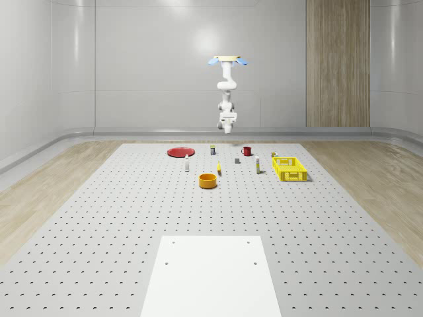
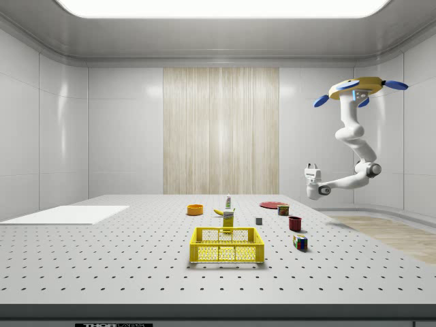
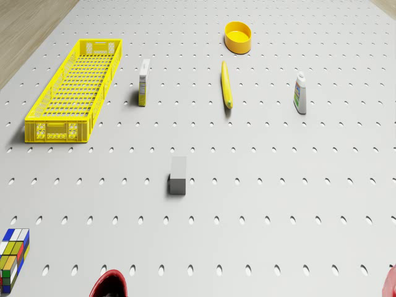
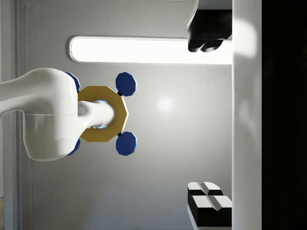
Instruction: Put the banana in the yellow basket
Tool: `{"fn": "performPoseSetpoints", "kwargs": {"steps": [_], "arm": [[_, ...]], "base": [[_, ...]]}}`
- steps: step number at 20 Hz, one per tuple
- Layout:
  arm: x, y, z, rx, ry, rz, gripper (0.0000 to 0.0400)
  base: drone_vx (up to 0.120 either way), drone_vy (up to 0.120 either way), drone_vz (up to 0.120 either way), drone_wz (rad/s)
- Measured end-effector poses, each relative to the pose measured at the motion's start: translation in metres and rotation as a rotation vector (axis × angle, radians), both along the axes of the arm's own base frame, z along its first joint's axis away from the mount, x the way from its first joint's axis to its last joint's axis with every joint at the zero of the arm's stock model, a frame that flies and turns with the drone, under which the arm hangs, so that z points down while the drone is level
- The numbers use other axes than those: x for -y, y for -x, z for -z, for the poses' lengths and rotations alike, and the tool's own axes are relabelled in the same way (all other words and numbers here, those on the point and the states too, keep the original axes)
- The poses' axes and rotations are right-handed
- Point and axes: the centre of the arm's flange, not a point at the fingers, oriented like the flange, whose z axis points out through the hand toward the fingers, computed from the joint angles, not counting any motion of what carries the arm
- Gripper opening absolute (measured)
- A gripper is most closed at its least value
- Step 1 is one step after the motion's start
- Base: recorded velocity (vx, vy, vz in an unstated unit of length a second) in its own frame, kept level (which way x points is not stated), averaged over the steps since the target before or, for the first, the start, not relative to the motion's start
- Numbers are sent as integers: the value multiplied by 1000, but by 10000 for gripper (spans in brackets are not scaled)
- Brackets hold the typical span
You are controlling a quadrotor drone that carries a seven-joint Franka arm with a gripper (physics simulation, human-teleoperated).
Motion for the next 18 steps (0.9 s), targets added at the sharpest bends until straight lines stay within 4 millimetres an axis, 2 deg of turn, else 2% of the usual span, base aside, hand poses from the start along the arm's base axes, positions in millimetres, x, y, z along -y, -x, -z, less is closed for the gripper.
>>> {"fn": "performPoseSetpoints", "kwargs": {"steps": [11, 18], "arm": [[-7, 1, 0, 8, 66, 2, 400], [-24, 1, 3, 13, 243, 6, 400]], "base": [[120, -120, 0, 0], [120, -120, 0, 0]]}}
